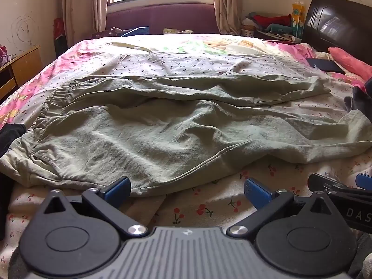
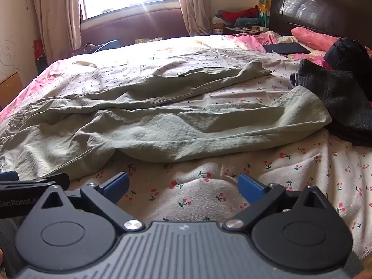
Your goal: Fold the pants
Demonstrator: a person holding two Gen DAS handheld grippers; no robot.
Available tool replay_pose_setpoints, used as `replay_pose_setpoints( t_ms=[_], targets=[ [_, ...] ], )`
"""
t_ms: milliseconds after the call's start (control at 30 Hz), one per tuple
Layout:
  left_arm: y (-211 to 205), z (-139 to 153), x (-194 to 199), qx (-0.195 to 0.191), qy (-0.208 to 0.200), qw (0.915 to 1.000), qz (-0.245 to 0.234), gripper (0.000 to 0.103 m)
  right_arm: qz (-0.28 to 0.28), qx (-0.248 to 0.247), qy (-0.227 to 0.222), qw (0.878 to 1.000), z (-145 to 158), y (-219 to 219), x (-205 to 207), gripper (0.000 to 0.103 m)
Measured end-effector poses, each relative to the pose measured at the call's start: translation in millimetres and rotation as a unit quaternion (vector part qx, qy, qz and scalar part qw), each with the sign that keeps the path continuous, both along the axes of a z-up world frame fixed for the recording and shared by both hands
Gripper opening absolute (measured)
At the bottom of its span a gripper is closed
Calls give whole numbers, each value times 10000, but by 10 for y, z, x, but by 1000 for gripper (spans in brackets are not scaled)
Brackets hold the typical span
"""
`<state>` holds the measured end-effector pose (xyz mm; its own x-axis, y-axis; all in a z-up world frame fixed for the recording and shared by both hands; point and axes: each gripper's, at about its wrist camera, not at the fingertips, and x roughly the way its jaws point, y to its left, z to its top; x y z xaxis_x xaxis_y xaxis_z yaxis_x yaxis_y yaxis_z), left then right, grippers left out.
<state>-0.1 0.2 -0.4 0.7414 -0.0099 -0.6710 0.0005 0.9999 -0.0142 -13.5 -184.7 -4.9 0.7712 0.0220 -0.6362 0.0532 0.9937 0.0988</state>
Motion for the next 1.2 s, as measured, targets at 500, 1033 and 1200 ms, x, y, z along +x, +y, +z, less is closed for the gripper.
replay_pose_setpoints(
  t_ms=[500, 1033, 1200],
  targets=[
    [-14, -30, 29, 122, 66, 9999, 40, 103, 2, 30, 75, 10000, -79, -10, 45, 99],
    [-5, -22, 15, 107, 43, 9999, 79, 103, 26, 4, 102, 9999, -51, -9, 34, 99],
    [-8, -23, 17, 107, 50, 9999, 79, 103, 27, 2, 106, 9999, -51, -9, 36, 99]
  ],
)
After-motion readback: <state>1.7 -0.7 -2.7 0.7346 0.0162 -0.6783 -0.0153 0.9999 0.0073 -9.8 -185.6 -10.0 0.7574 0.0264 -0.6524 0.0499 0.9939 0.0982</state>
